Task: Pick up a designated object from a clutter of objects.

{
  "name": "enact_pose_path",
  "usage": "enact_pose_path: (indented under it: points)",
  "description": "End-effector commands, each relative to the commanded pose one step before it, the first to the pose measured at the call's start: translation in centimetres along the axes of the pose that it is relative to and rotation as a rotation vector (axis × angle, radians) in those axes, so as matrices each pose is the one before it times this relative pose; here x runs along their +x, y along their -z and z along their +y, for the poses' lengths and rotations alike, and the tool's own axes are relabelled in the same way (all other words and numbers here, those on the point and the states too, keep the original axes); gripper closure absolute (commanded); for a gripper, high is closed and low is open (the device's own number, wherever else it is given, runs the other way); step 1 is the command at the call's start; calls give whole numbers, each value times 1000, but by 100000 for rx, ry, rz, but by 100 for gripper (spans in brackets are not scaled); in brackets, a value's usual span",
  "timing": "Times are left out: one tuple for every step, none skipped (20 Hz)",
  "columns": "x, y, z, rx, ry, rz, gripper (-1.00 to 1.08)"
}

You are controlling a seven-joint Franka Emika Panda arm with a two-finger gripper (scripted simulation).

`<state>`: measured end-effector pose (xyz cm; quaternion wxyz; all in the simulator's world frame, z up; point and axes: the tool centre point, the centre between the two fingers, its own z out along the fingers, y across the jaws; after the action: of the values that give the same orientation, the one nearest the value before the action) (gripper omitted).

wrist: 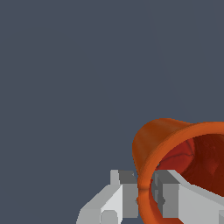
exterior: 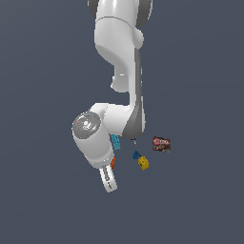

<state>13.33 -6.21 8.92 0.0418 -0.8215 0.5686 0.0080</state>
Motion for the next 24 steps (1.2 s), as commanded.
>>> enact_pose_path:
  points:
    - [-851, 1525, -572, 311, 100, 117, 108]
    - [-428, 697, -235, 0, 0, 0, 108]
    - [-465, 759, -256, 0, 0, 0, 108]
    - [-471, 817, -264, -19, -52, 42, 108]
    - [-531, 872, -295, 0, 0, 0, 108]
    - [-561, 922, -313, 0, 0, 0, 108]
    - [-572, 966, -322, -14, -28, 37, 108]
    - [-596, 988, -336, 0, 0, 0, 108]
    - [-588, 997, -335, -14, -26, 39, 108]
    - [-599, 999, -342, 0, 0, 0, 108]
    - [-589, 1001, -340, -13, -24, 41, 108]
    - [-596, 997, -344, 0, 0, 0, 108]
    - [-585, 995, -342, -12, -23, 42, 108]
    - [-588, 989, -345, 0, 0, 0, 108]
    - [-578, 985, -343, -10, -21, 43, 108]
    - [-578, 976, -345, 0, 0, 0, 108]
    - [-573, 968, -345, 0, 0, 0, 108]
    - [-565, 964, -343, -7, -19, 44, 108]
    - [-561, 950, -345, 0, 0, 0, 108]
    - [-554, 939, -345, 0, 0, 0, 108]
    - [-547, 927, -344, 0, 0, 0, 108]
    - [-539, 914, -344, 0, 0, 0, 108]
    - [-530, 900, -343, 0, 0, 0, 108]
    - [-518, 880, -340, 0, 0, 0, 108]
